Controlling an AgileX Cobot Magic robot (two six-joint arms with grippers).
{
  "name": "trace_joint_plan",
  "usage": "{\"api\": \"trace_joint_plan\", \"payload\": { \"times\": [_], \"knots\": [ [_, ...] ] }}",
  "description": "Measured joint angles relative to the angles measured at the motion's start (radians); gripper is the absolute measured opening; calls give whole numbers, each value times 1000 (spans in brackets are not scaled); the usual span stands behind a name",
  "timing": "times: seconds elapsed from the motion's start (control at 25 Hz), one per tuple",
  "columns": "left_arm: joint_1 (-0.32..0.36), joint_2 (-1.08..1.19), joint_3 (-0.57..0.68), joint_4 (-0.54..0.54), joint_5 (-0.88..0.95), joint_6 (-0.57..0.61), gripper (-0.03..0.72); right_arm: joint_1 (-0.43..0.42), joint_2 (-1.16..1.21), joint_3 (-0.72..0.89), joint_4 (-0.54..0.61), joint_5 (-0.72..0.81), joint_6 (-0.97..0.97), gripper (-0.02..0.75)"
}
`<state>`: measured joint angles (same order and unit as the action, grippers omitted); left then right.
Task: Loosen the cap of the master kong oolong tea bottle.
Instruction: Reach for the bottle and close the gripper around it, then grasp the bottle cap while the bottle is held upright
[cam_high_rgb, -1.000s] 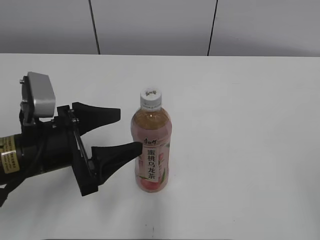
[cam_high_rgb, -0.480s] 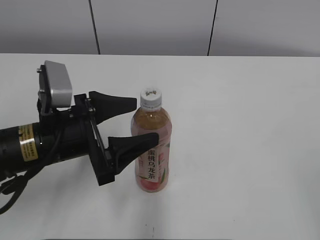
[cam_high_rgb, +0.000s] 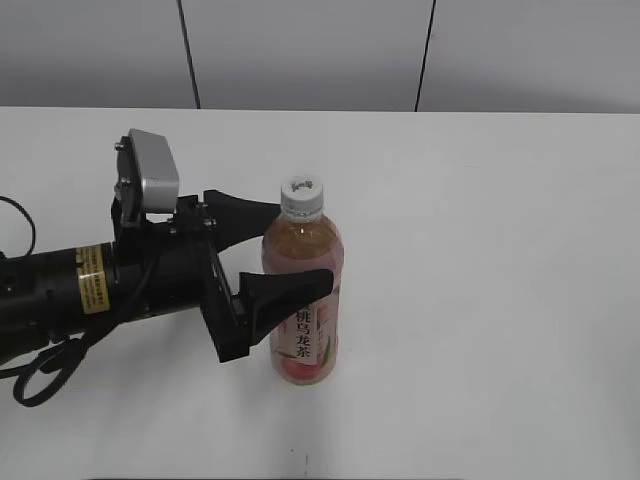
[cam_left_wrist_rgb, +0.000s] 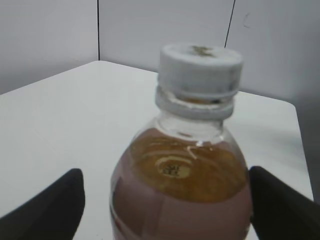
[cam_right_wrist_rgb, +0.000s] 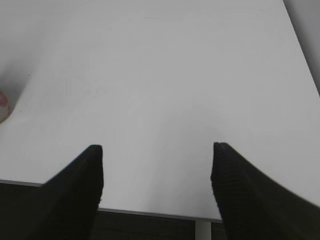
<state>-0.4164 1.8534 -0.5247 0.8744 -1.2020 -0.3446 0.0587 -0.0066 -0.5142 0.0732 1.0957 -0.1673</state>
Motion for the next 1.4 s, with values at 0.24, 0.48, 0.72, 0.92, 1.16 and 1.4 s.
{"api": "trace_joint_plan", "payload": {
  "times": [0.24, 0.48, 0.72, 0.92, 1.16, 1.4],
  "knots": [
    [-35, 26, -24, 0, 0, -5, 591, 0, 0, 0, 0, 0, 0, 512],
    [-60, 26, -24, -28, 0, -6, 568, 0, 0, 0, 0, 0, 0, 512],
    [-60, 26, -31, -63, -1, -6, 500, 0, 0, 0, 0, 0, 0, 512],
    [-60, 26, -31, -57, -2, -6, 465, 0, 0, 0, 0, 0, 0, 512],
    [-60, 26, -31, -56, -2, -6, 466, 0, 0, 0, 0, 0, 0, 512],
    [-60, 26, -31, -56, -2, -6, 466, 0, 0, 0, 0, 0, 0, 512]
  ]
}}
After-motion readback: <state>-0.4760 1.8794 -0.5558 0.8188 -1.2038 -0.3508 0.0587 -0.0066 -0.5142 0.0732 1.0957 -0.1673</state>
